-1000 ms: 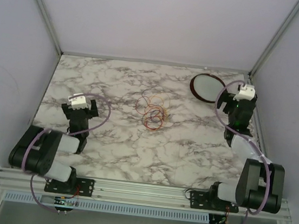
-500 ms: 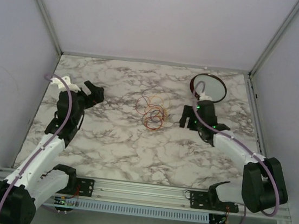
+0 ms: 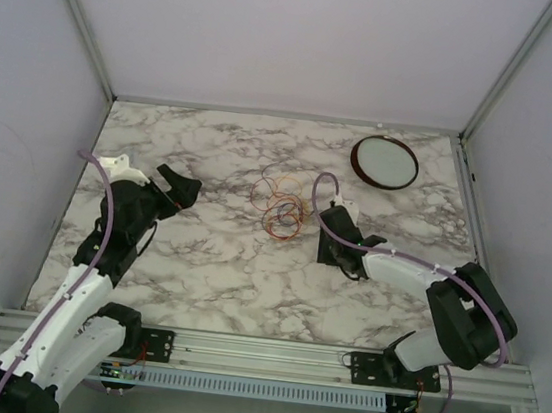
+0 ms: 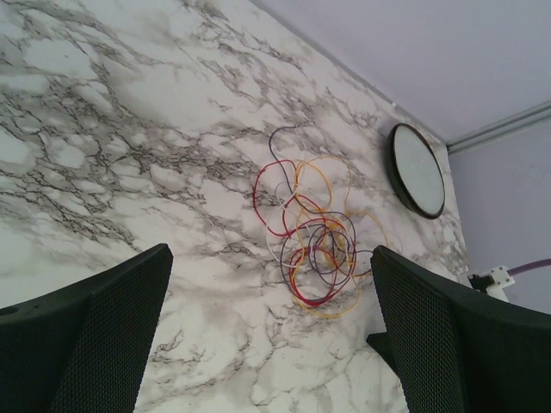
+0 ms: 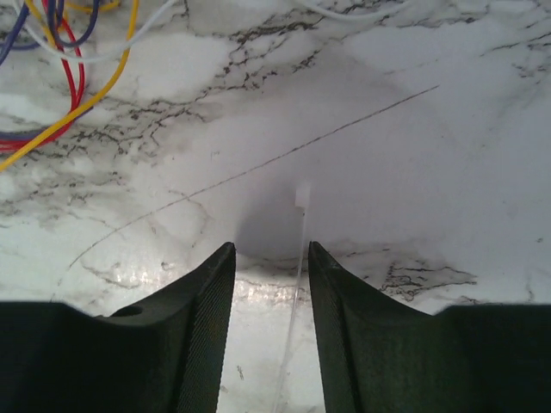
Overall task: Zip-tie the wires
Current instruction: Untie the cable at the center of the board.
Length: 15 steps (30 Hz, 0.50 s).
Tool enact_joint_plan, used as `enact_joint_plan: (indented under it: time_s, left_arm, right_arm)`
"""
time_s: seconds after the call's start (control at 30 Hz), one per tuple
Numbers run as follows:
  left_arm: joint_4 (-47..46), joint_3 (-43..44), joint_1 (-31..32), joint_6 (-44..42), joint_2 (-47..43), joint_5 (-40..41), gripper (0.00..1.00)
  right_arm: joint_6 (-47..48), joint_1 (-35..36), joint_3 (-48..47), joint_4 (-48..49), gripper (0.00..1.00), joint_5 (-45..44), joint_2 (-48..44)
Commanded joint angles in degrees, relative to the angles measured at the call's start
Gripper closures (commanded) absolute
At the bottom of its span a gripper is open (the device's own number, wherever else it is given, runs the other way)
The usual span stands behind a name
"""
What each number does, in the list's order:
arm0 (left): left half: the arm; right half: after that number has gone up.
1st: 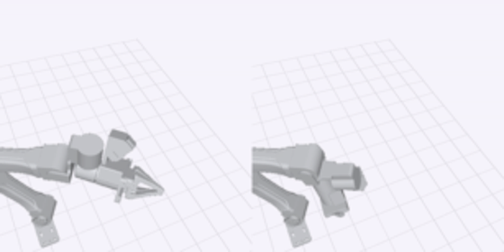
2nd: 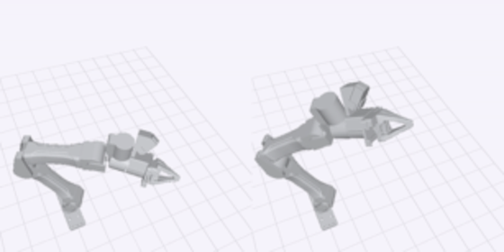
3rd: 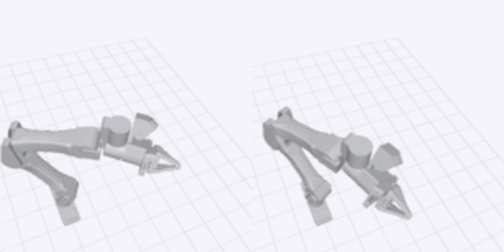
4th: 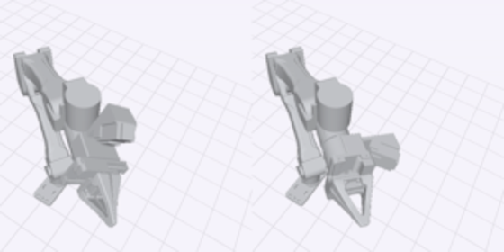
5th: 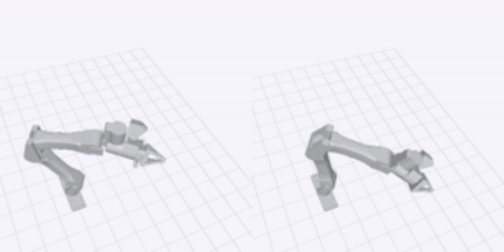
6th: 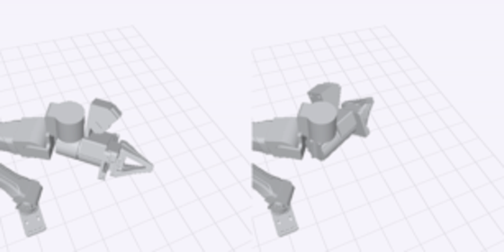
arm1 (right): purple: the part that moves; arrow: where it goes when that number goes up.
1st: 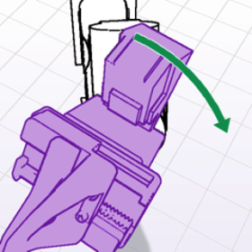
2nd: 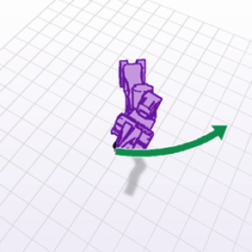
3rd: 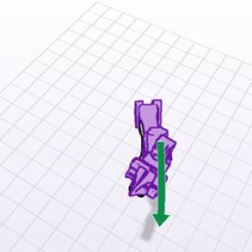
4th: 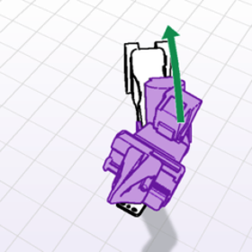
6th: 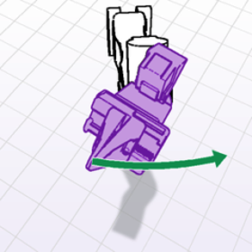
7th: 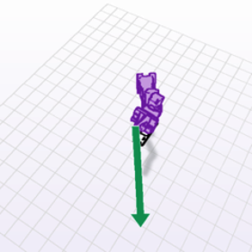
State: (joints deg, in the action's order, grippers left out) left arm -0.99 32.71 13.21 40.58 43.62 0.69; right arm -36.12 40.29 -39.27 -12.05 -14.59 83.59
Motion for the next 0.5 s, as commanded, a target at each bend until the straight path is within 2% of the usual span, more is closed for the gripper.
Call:
enact_joint_plan:
  time_s: [0.0, 0.17, 0.33, 0.47]
  left_arm:
    - [1.7, 0.9, 0.2, 1.2, -1.5, 1.4, 0.0]
    - [2.3, 1.1, 0.2, 2.0, -1.6, 3.1, 0.0]
    - [2.3, 0.9, 0.2, 2.1, -1.4, 3.9, 0.0]
    - [2.3, 2.0, 0.2, 3.8, -1.1, 4.7, 0.0]
  right_arm:
    - [-1.7, 1.0, -1.4, -1.2, 0.64, -2.9, 2.4]
    - [-1.4, 1.0, -2.1, -1.2, 0.78, -2.9, 4.6]
    - [-0.9, 0.9, -2.1, -1.8, 0.99, -4.3, 5.5]
    - [2.7, -1.4, -3.3, -3.9, 1.0, -6.2, 4.0]
